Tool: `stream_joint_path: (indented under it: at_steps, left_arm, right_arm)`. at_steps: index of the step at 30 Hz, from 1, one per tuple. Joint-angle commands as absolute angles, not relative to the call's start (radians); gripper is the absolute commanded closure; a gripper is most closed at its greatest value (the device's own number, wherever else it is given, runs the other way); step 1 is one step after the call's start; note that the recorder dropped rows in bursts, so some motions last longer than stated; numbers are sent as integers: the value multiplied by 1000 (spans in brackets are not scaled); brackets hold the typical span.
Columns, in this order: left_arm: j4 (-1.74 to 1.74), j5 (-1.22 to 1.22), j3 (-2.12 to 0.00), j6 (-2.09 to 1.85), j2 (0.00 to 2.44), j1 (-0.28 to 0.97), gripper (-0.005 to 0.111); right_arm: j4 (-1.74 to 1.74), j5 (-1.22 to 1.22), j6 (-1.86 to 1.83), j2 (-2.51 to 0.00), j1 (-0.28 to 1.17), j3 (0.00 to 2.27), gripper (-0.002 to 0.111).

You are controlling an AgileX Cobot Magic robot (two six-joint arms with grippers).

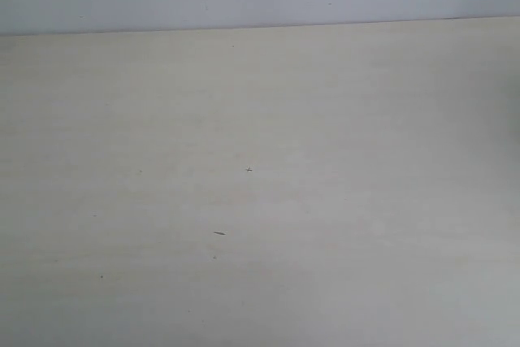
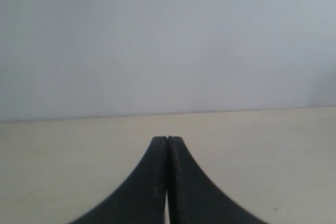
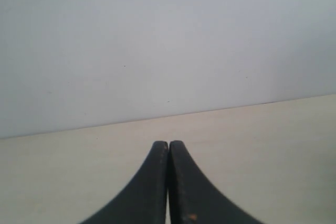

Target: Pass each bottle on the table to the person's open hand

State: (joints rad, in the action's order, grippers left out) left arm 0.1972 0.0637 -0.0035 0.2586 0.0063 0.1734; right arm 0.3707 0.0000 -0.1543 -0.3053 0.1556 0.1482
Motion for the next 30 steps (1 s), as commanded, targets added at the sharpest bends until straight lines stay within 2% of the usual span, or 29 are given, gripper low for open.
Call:
stream_joint_path:
  at_steps: [1, 6, 30]
  left_arm:
    - [167, 98, 0, 193, 0, 166, 107]
    - [144, 109, 0, 195, 0, 133, 107]
    - [173, 128, 0, 193, 0, 133, 107]
  right_arm:
    - [374, 0, -153, -301, 151, 145, 108]
    - [374, 0, -153, -301, 151, 145, 108]
    - [374, 0, -153, -301, 151, 145, 108]
